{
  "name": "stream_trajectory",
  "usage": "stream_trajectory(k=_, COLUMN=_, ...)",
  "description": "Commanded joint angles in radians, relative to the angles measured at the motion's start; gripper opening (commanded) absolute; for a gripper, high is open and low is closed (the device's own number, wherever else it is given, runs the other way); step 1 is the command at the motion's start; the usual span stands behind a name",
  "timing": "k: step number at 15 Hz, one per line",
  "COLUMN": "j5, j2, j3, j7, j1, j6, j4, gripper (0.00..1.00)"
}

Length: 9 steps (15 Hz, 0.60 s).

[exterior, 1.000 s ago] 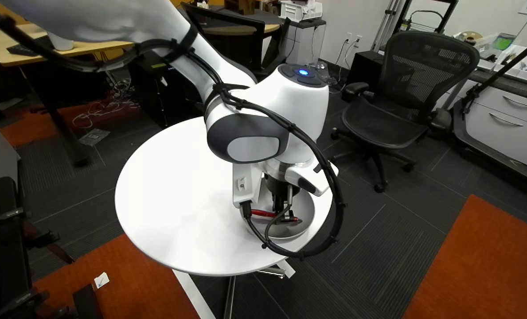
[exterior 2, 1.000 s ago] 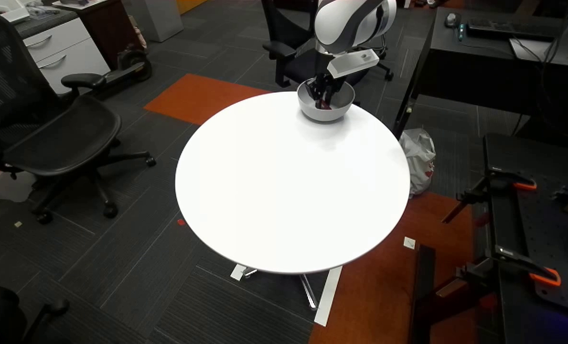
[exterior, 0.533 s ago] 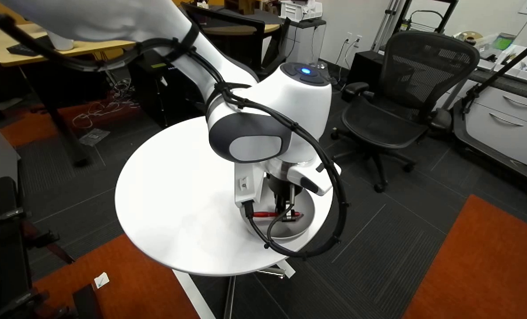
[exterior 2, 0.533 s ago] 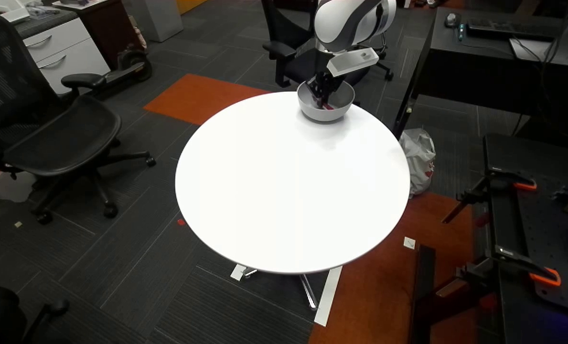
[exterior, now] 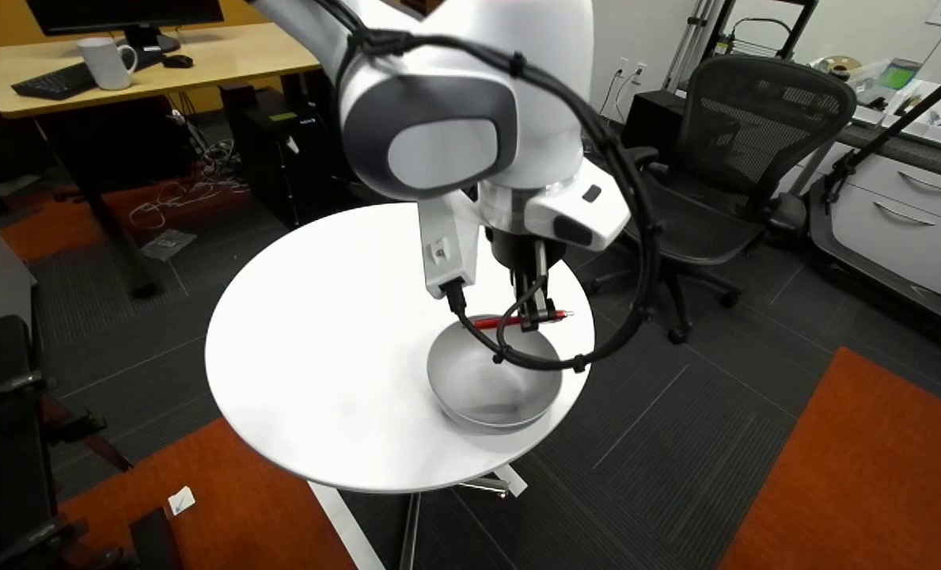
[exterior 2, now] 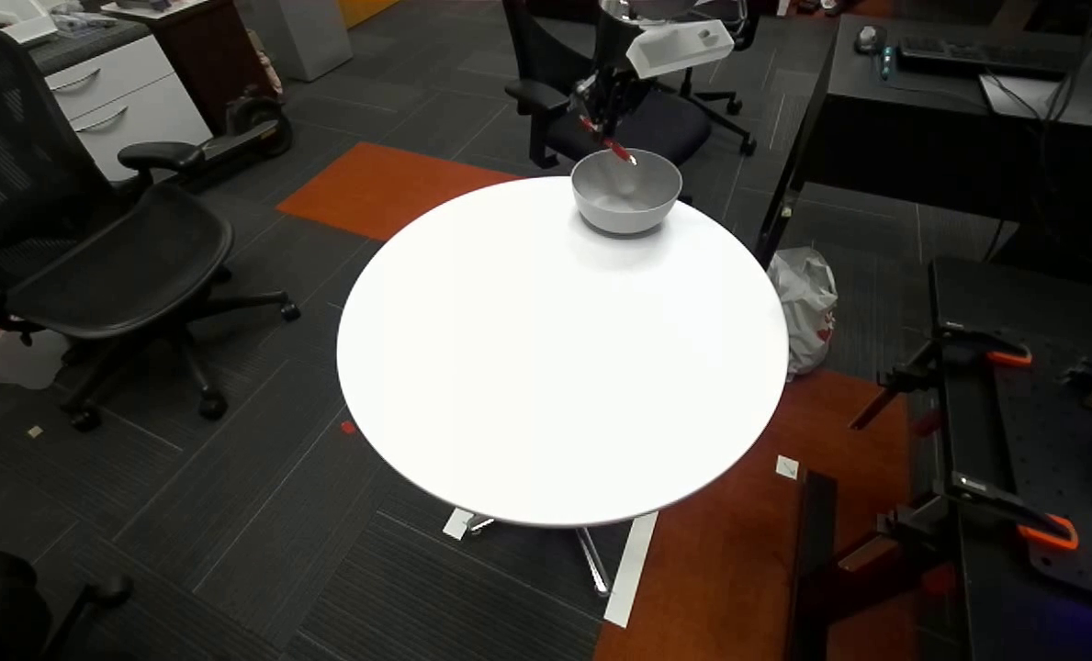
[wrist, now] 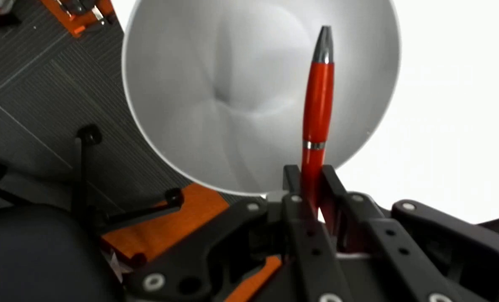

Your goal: Remove the pen from the bowl and place it on the table

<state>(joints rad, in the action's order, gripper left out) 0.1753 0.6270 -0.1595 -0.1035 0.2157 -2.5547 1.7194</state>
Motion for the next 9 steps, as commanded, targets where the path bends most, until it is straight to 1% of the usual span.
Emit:
stream_trajectory(k=1, j5=-0.077, j2=-0.162, j3=-0.006, j7=0.003, j1=-0.060, j6=-0.059, j4=0.144, gripper=0.04)
stream_trajectory(k=5, j5=-0.184, j2=-0.217, j3=0.015, j7=0.002, j1=-0.142, j6=-0.040, j4=0.173, gripper=0.04)
stream_trajectory(k=9, j5=-0.265, j2=-0.197, j3=0.060, j7=0.017, j1=-0.221, j6=-0.014, j4=0.171, gripper=0.04)
